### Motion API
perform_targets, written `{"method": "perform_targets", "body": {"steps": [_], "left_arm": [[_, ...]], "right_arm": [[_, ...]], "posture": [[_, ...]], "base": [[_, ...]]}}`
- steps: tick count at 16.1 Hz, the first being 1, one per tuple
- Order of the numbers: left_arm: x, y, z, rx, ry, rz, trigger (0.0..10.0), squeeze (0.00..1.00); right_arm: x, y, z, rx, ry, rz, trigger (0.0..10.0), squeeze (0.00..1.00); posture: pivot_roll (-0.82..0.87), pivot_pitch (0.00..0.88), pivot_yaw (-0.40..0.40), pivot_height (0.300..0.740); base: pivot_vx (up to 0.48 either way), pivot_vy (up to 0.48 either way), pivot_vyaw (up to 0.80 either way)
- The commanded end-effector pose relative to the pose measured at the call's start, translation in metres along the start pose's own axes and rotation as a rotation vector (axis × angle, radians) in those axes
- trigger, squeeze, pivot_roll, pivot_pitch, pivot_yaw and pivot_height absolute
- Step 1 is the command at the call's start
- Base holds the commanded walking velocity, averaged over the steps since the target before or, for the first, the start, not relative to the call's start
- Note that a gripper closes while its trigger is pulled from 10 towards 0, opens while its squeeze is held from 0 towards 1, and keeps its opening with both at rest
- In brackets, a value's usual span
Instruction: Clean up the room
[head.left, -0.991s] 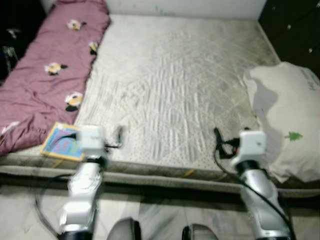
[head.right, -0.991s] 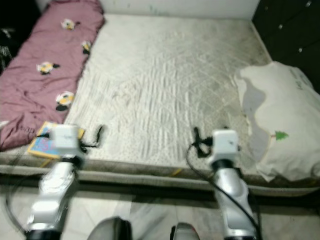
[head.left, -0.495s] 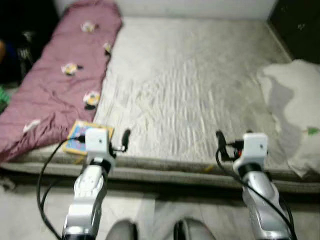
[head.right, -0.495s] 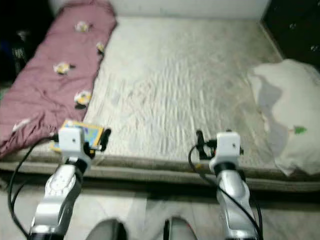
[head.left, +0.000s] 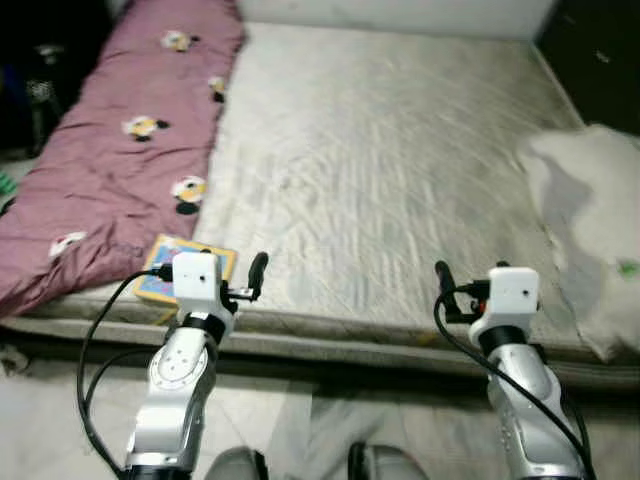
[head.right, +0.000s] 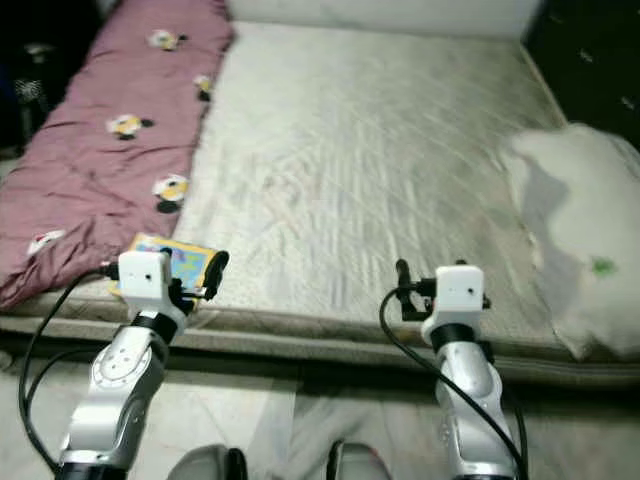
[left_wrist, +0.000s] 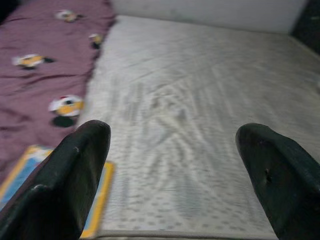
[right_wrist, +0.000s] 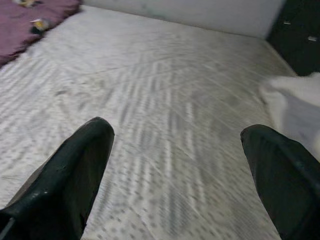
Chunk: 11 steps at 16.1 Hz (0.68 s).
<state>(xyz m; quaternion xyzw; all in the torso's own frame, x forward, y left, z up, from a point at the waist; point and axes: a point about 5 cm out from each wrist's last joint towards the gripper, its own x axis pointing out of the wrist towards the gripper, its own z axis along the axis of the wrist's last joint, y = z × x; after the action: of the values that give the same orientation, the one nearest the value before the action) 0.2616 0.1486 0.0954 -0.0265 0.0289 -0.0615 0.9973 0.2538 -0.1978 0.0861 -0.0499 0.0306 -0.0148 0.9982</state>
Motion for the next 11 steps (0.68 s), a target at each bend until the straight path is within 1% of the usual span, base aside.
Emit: {"method": "perform_targets", "body": {"steps": [1,2,5,7,8,11], "left_arm": [[-0.0013,0.0046,0.0013,0.005,-0.004,0.009,10.0,0.0],[-0.0014,0.0046,0.0012,0.005,-0.003,0.009,10.0,0.0],[-0.0024,0.003,0.0,-0.001,0.003,0.005,10.0,0.0],[-0.0022,0.003,-0.0001,-0.001,0.003,0.012,10.0,0.0],[-0.0018,0.0036,0.0005,0.006,-0.006,0.035,10.0,0.0],[-0.002,0.0015,-0.0008,-0.004,0.004,0.026,10.0,0.0]], "right_arm": [[0.0006,0.0042,0.0,-0.003,0.007,0.019,10.0,0.0],[0.0007,0.0043,-0.0002,-0.004,0.008,0.019,10.0,0.0],[0.0007,0.0041,-0.0005,-0.002,0.009,0.019,10.0,0.0],[0.0009,0.0042,-0.0007,-0.002,0.01,0.018,10.0,0.0],[0.0009,0.0043,-0.0007,-0.003,0.01,0.018,10.0,0.0],[0.0006,0.0036,-0.0014,-0.005,0.014,0.017,10.0,0.0]], "posture": [[-0.06,0.137,-0.019,0.74],[-0.06,0.137,-0.019,0.74],[-0.06,0.136,-0.019,0.74],[-0.06,0.135,-0.018,0.74],[-0.06,0.133,-0.016,0.74],[-0.06,0.131,-0.018,0.74]], "base": [[0.33,0.0,0.0],[0.326,0.0,-0.43],[0.324,0.0,-0.74],[0.291,0.0,0.0],[0.0,0.0,0.0],[0.0,0.0,0.0]]}}
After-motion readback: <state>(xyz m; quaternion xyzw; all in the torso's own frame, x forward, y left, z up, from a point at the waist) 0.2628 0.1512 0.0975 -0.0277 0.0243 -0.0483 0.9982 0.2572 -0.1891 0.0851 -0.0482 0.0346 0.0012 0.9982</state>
